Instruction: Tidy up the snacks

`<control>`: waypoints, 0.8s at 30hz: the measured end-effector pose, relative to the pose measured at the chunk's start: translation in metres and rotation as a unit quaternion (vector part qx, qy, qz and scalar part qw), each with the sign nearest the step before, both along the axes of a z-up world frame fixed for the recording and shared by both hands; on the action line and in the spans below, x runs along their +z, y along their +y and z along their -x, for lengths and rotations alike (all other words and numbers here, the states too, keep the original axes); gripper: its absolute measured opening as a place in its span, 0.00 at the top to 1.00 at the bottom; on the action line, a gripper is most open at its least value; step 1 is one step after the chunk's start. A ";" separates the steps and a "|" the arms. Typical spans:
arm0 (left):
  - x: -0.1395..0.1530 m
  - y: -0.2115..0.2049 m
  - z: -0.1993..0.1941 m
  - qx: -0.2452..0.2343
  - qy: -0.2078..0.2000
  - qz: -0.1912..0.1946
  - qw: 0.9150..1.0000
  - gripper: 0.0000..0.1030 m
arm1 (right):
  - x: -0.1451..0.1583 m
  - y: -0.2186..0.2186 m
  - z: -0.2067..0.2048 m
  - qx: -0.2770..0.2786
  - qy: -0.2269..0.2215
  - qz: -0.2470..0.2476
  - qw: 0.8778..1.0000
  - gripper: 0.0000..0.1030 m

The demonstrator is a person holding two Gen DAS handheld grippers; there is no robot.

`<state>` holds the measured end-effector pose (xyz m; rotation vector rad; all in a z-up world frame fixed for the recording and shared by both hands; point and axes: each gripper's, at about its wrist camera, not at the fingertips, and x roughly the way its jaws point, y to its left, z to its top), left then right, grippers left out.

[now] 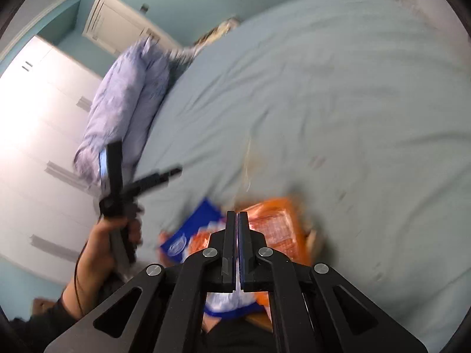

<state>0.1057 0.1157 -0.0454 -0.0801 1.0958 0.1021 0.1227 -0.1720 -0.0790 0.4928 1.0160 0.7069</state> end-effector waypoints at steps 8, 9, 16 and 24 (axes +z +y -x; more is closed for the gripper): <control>0.002 -0.019 -0.004 -0.026 -0.008 -0.026 0.999 0.23 | -0.019 0.018 -0.004 -0.047 -0.060 0.096 0.992 0.99; 0.001 -0.022 -0.005 -0.031 -0.007 -0.035 0.999 0.23 | -0.014 0.012 -0.004 -0.070 -0.078 0.105 0.989 0.91; 0.004 -0.045 -0.010 -0.071 -0.013 -0.048 0.996 0.23 | -0.032 -0.011 0.001 -0.162 -0.028 0.171 0.972 0.21; 0.013 -0.063 -0.006 -0.102 -0.030 -0.055 0.993 0.22 | -0.027 0.005 0.004 -0.147 -0.058 0.184 0.970 0.21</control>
